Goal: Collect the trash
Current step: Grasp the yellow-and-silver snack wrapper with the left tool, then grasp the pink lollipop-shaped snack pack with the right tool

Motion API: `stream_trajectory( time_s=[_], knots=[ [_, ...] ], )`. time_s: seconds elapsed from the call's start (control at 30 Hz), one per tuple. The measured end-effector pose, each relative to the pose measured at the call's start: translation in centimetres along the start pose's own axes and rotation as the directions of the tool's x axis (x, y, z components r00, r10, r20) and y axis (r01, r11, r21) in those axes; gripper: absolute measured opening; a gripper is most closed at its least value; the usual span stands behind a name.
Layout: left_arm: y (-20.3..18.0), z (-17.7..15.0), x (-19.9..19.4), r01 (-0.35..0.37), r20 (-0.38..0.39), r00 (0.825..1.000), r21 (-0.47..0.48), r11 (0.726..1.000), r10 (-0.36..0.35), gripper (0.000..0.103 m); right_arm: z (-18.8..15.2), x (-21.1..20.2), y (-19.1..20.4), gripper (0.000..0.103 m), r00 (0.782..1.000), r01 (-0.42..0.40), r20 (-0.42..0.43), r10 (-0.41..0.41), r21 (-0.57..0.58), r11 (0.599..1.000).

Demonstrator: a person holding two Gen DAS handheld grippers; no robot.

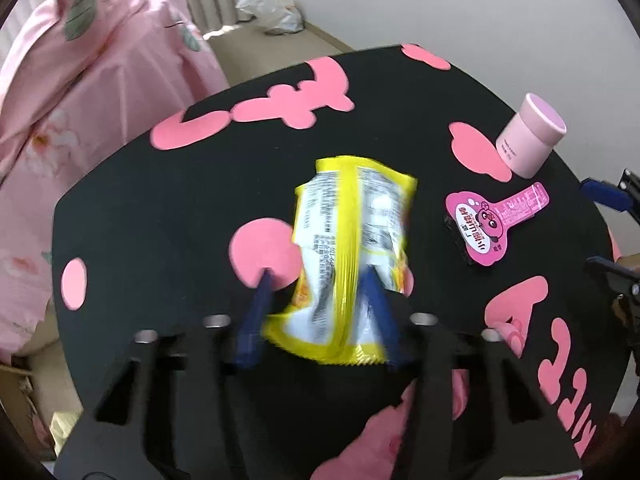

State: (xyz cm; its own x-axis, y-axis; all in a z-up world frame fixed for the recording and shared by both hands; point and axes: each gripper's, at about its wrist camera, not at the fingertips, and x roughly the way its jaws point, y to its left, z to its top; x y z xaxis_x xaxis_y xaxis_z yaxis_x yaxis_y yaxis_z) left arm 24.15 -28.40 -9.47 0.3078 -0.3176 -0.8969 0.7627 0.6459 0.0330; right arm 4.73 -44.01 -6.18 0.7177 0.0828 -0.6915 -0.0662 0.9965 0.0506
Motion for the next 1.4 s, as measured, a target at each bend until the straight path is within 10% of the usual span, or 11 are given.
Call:
stream_trajectory(
  time_s=[0.63, 1.1, 1.3, 1.4],
  knots=[
    [5.2, -14.4, -10.0, 0.212, 0.199, 0.97, -0.395, 0.894, -0.142, 0.025, 1.8, 7.5, 0.0, 0.061, 0.98, -0.099, -0.163, 0.114, 0.098, 0.99],
    [2.0, -19.3, -10.3, 0.139, 0.259, 0.966, -0.466, 0.874, -0.015, 0.029, 0.2, 5.2, 2.4, 0.061, 0.971, -0.074, -0.219, 0.092, 0.088, 0.993],
    [1.6, -19.8, -10.6, 0.129, 0.277, 0.961, -0.455, 0.881, 0.002, 0.031, 1.5, 4.4, 1.9, 0.06, 0.993, 0.036, -0.112, -0.024, 0.111, 0.993],
    [1.6, -19.8, -10.6, 0.131, 0.277, 0.961, -0.456, 0.88, 0.001, 0.032, 1.9, 5.9, 1.4, 0.042, 0.987, 0.056, -0.159, -0.034, 0.135, 0.989]
  ],
)
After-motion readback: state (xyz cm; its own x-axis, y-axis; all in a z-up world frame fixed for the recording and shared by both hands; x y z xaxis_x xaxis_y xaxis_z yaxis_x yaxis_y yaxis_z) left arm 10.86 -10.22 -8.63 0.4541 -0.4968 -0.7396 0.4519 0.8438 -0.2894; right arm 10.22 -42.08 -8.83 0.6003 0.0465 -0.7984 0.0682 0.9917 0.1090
